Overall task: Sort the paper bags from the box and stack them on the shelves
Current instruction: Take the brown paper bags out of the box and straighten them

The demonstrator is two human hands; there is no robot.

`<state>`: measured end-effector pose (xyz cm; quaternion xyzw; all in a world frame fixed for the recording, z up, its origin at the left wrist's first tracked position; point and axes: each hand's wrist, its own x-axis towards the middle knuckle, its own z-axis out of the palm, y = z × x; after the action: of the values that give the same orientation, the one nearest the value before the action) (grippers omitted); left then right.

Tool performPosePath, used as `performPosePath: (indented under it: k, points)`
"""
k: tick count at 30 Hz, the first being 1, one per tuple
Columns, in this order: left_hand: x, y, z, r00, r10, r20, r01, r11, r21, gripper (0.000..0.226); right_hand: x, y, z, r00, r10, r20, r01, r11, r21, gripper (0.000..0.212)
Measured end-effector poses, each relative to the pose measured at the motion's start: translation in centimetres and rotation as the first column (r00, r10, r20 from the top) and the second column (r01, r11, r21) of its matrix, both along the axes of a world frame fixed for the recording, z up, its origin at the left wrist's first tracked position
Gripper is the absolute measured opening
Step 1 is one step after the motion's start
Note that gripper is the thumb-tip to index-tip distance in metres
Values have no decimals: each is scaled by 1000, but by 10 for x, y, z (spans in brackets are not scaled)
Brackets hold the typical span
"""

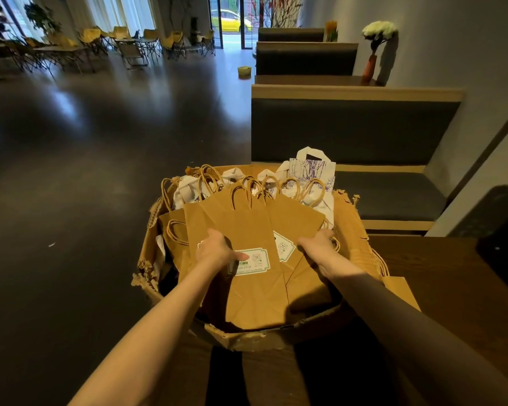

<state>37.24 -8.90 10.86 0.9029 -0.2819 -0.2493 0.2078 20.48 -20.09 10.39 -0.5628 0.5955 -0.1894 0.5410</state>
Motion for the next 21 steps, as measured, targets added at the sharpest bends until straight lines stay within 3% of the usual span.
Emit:
performPosePath:
  k: [7, 11, 13, 18, 21]
  points:
    - [14, 4, 11, 988, -11, -153, -25, 974, -226, 75, -1, 1, 7, 984, -163, 70, 169, 982, -87, 64]
    - [17, 9, 16, 969, -27, -245, -50, 952, -302, 46, -1, 1, 18, 983, -32, 179, 48, 995, -87, 49]
    - [16, 11, 19, 962, -33, -272, -62, 941, -334, 34, -3, 2, 25, 970, 34, 239, -13, 996, -89, 53]
    - [23, 18, 21, 964, 6, -265, -112, 915, -387, 58, -8, 4, 38, 966, 174, 193, -147, 978, -148, 54]
    - [24, 22, 28, 945, -95, -313, -51, 903, -427, 66, -9, 3, 46, 969, 224, 106, -194, 952, -235, 47]
